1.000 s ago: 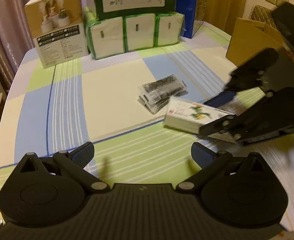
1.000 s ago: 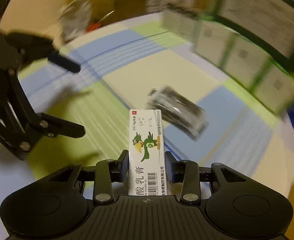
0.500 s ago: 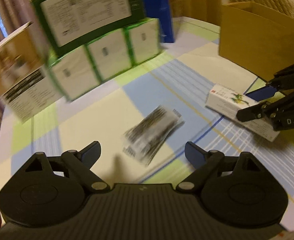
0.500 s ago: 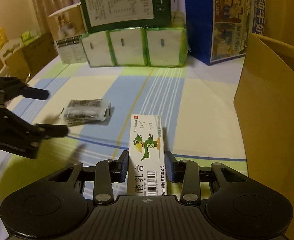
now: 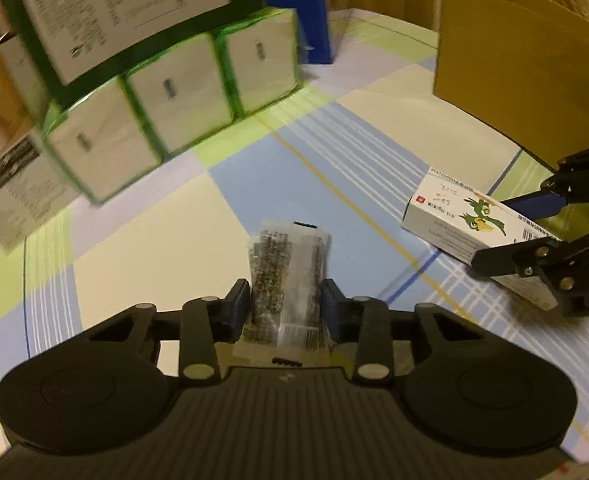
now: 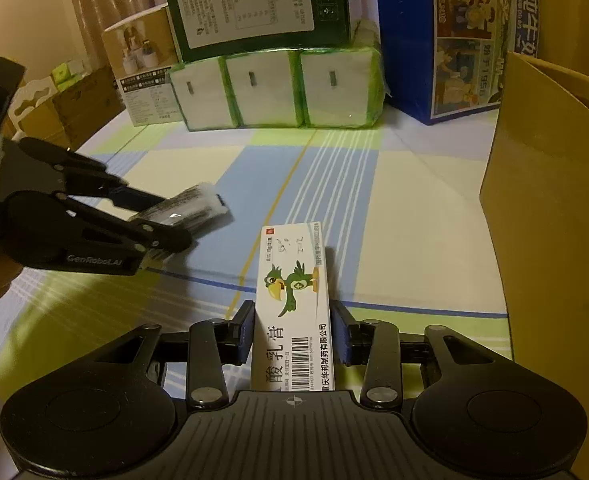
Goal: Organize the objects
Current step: 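Grasp the white parrot medicine box with the right tool while the left tool grasps the clear packet, then carry the medicine box and clear packet over the cardboard box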
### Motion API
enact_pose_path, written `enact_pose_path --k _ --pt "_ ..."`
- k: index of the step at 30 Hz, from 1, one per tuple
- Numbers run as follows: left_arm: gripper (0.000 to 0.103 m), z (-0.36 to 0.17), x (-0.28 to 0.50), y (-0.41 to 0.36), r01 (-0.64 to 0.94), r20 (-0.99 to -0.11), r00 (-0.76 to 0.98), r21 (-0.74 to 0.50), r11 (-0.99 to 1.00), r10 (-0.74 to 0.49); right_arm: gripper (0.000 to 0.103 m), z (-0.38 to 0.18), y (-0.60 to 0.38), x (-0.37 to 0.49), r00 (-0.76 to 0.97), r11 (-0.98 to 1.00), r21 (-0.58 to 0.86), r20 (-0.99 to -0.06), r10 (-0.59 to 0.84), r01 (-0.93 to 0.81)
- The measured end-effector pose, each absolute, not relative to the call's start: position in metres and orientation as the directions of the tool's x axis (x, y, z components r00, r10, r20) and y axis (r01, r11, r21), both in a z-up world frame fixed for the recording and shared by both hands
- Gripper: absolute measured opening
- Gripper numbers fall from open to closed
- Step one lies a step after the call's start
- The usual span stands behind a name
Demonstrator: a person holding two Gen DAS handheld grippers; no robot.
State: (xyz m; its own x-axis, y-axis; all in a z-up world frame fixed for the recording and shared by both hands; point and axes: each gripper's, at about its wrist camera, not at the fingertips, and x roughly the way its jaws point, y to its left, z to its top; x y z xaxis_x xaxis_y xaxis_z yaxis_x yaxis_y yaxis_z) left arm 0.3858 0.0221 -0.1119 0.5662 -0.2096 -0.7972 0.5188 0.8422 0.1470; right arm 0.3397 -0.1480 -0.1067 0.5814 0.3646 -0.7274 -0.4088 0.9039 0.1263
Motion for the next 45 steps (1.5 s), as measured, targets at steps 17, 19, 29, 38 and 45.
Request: enact_pose_path --k 17,19,29,38,45 --pt "0.034 -0.107 0.255 0.016 0.240 -0.807 0.576 0.013 0.971 -0.132 0.036 -0.095 -0.158 0.269 0.505 0.914 0.135 -0.798 0.330 -0.384" --pt "0.035 -0.109 0.255 0.013 0.243 -0.803 0.583 0.027 0.970 -0.123 0.036 -0.095 -0.160 0.272 0.511 0.918 0.131 -0.797 0.322 -0.374" --pt "0.044 -0.113 0.254 0.020 0.190 -0.783 0.610 -0.005 0.982 -0.122 0.038 -0.098 -0.152 0.276 0.531 0.911 0.096 -0.786 0.316 -0.400" --pt "0.044 -0.113 0.253 0.025 0.164 -0.774 0.621 -0.027 0.986 -0.125 0.038 -0.099 -0.150 0.282 0.537 0.912 0.108 -0.779 0.324 -0.395" --pt "0.042 -0.114 0.253 0.022 0.167 -0.769 0.628 -0.010 0.986 -0.114 0.036 -0.099 -0.148 0.281 0.544 0.915 0.087 -0.780 0.309 -0.395"
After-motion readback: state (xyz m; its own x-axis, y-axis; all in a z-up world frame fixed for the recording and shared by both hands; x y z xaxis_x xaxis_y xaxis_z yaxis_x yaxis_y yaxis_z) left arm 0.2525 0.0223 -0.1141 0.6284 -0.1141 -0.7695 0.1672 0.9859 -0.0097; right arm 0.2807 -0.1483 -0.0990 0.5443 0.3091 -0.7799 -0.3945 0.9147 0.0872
